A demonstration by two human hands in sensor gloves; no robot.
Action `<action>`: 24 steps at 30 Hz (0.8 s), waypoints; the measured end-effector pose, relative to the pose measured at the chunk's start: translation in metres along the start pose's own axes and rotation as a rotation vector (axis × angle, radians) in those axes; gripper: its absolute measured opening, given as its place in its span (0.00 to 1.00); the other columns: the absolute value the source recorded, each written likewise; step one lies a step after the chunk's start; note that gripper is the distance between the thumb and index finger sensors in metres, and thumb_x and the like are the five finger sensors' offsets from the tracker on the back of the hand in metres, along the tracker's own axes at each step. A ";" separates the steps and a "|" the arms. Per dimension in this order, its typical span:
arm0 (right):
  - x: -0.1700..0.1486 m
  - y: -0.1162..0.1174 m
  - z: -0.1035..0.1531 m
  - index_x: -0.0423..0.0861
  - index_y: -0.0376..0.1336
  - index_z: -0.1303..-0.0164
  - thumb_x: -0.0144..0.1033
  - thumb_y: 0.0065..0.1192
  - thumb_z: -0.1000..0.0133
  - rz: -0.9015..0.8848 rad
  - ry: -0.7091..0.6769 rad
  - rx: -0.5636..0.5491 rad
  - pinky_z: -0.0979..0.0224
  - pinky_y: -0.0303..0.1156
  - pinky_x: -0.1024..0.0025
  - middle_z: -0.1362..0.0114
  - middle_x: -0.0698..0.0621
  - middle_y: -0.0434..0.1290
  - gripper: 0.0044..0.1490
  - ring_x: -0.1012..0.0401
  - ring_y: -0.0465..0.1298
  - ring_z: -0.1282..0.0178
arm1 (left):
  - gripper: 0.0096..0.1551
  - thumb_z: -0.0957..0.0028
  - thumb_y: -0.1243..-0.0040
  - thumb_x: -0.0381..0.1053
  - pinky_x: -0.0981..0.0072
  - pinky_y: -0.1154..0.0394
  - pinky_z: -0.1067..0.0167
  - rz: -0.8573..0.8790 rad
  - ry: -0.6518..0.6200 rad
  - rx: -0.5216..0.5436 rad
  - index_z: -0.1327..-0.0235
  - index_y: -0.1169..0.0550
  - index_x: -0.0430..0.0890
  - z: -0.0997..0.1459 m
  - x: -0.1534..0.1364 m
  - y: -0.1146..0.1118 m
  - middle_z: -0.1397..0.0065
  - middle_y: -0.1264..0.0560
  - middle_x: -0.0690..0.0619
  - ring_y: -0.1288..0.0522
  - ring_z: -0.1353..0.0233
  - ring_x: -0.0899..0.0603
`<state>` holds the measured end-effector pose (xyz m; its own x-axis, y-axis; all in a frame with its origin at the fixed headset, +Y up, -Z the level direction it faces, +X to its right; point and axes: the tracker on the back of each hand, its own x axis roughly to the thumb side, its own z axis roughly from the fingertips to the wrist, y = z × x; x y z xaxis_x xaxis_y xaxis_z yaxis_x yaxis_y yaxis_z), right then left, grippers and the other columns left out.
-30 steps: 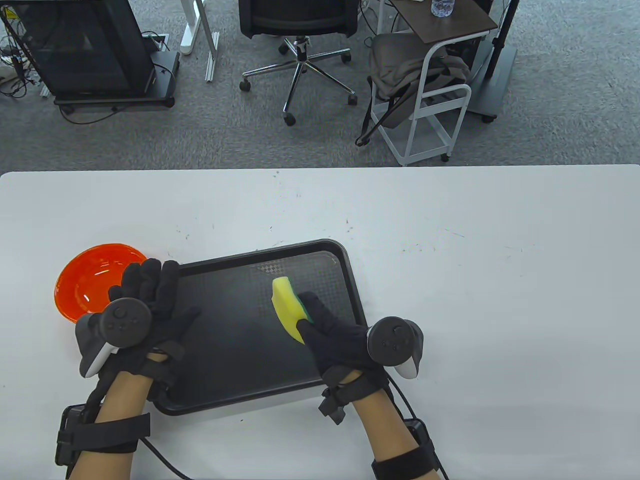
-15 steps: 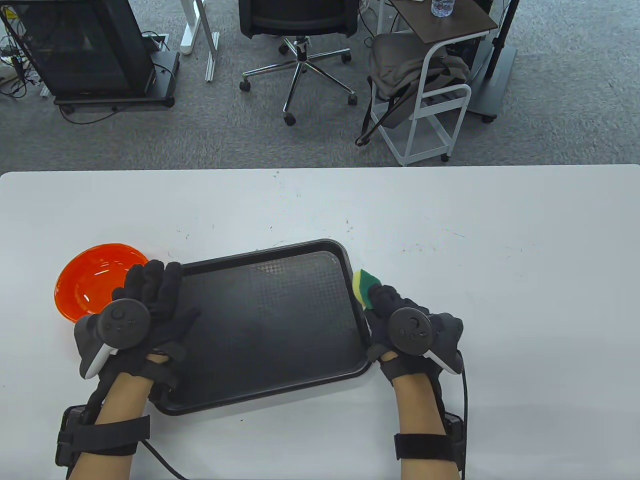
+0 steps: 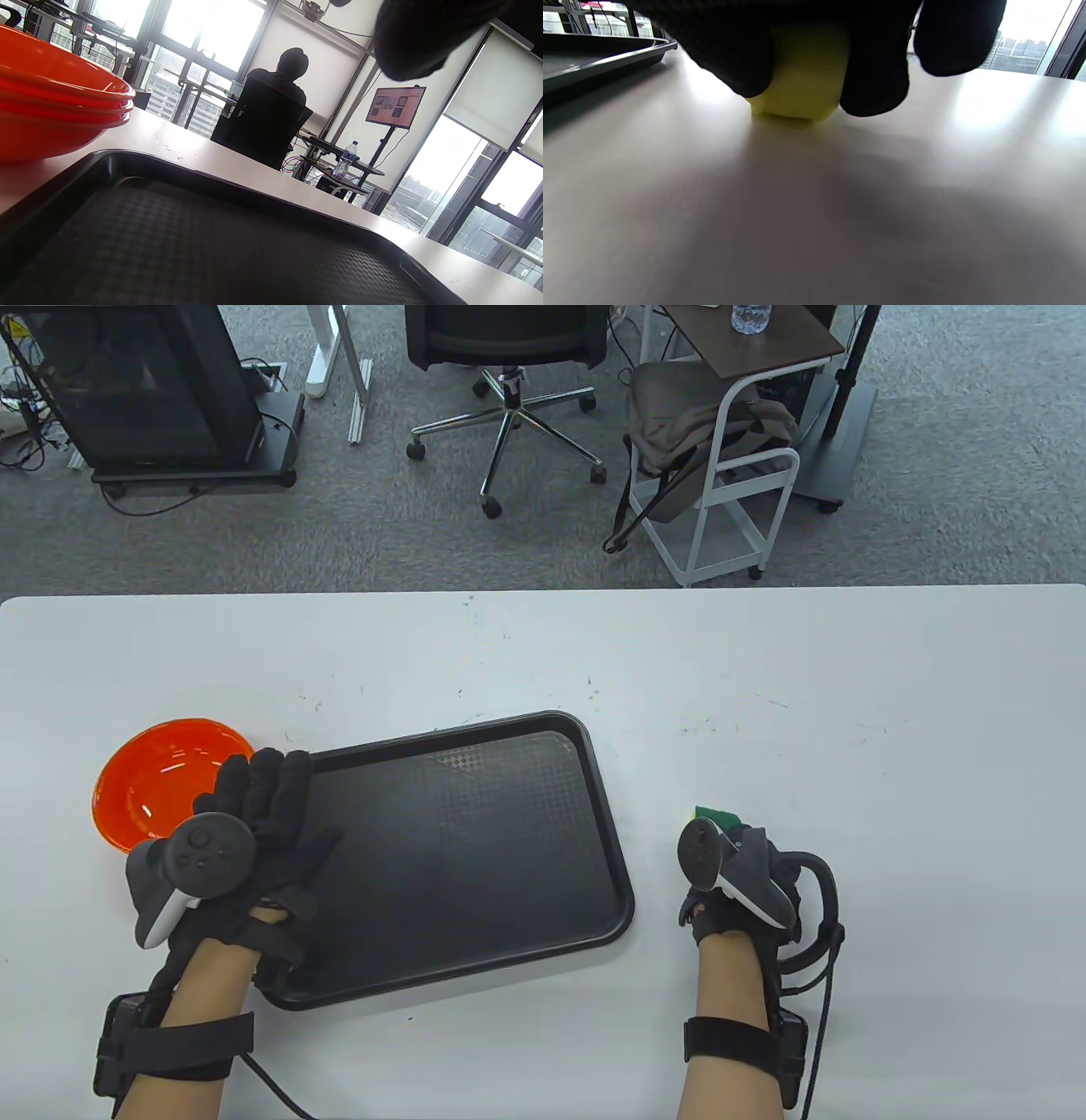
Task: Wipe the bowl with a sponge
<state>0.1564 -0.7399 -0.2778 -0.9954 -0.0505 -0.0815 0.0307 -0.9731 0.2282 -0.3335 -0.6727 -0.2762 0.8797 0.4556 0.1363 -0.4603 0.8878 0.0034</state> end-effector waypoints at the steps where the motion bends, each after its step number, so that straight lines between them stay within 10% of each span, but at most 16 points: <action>1: 0.001 0.000 -0.001 0.46 0.60 0.29 0.44 0.69 0.37 -0.012 0.002 0.030 0.34 0.69 0.39 0.22 0.37 0.67 0.30 0.45 0.75 0.33 | 0.48 0.45 0.35 0.65 0.32 0.66 0.28 0.001 -0.001 -0.001 0.19 0.49 0.64 0.000 0.000 0.000 0.16 0.57 0.54 0.68 0.15 0.37; 8: 0.000 0.002 0.000 0.41 0.56 0.26 0.54 0.61 0.34 -0.138 0.009 0.122 0.30 0.60 0.33 0.19 0.31 0.58 0.37 0.36 0.64 0.26 | 0.48 0.45 0.35 0.65 0.32 0.66 0.28 -0.008 -0.013 -0.006 0.19 0.49 0.64 -0.001 0.003 0.000 0.16 0.57 0.54 0.68 0.15 0.37; 24: 0.071 -0.055 0.036 0.43 0.52 0.22 0.55 0.54 0.32 -0.140 -0.307 -0.233 0.29 0.51 0.26 0.16 0.31 0.52 0.37 0.32 0.55 0.21 | 0.49 0.45 0.35 0.65 0.32 0.67 0.29 -0.018 -0.017 -0.010 0.19 0.50 0.64 -0.004 0.007 -0.001 0.16 0.58 0.54 0.69 0.15 0.37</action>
<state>0.0809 -0.6821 -0.2611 -0.9712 0.1214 0.2051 -0.1226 -0.9924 0.0066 -0.3264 -0.6701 -0.2791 0.8857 0.4385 0.1528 -0.4431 0.8965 -0.0040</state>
